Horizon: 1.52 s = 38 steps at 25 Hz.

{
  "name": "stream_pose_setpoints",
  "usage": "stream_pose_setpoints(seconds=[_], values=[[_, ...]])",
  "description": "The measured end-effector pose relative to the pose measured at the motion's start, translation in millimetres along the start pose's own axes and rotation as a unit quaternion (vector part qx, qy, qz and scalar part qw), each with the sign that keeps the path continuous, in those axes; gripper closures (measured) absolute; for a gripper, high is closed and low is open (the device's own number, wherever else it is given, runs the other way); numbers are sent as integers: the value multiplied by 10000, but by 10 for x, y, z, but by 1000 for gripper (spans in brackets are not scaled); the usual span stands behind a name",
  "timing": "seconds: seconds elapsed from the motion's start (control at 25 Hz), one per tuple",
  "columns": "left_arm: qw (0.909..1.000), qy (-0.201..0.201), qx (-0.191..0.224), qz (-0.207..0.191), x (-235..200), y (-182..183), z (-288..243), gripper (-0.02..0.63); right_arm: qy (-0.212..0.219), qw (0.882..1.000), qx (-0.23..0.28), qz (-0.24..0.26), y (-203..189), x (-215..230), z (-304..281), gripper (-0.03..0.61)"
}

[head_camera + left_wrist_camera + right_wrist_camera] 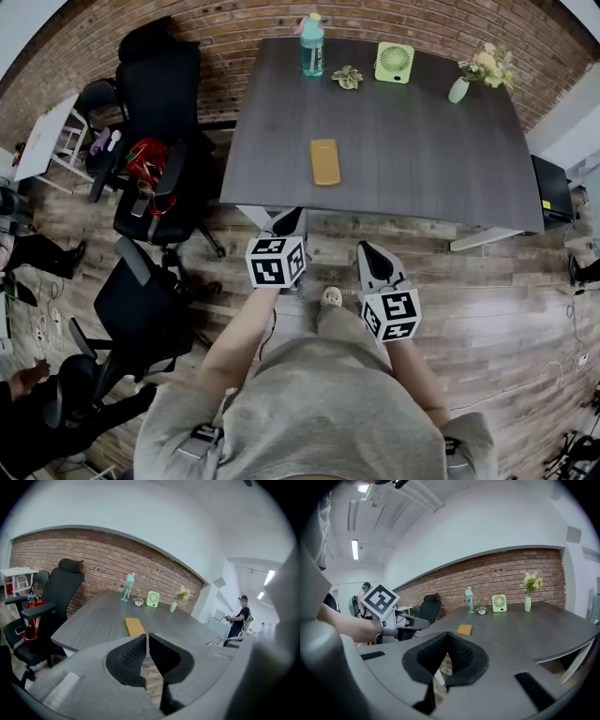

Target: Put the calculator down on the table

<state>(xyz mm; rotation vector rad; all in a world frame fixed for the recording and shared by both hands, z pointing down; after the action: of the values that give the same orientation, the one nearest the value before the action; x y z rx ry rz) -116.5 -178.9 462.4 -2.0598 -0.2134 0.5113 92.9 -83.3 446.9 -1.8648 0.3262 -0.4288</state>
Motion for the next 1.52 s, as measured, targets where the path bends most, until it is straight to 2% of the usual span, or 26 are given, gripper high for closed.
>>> stream_pose_setpoints(seconds=[0.36,0.8,1.0,1.52], values=[[9990,-417,162,41,75,-349,917,586,-146,9997,181,-42,-198,-544,489,577],[9985,-451,320,-33,126,-827,1993,589,-37,9997,224,33,-464,-1220,1085,577],[9985,-428,322,81,154,-972,2322,589,41,9994,320,81,-460,-1441,1280,576],[9971,-563,511,-33,341,-1209,2837,589,142,9988,436,195,-559,-1829,1693,577]])
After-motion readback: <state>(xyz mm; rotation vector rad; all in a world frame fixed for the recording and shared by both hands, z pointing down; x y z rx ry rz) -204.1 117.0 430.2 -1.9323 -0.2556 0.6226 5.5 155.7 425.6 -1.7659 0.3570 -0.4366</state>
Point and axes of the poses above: the fingertips, and each gripper's own axes: z backward along the fingers, x to its right, y out of its top, the point moved 10 cm from there along z, backward along the fingers, and after that the axes turned 2 degrees about y, right-handed, at the moved point
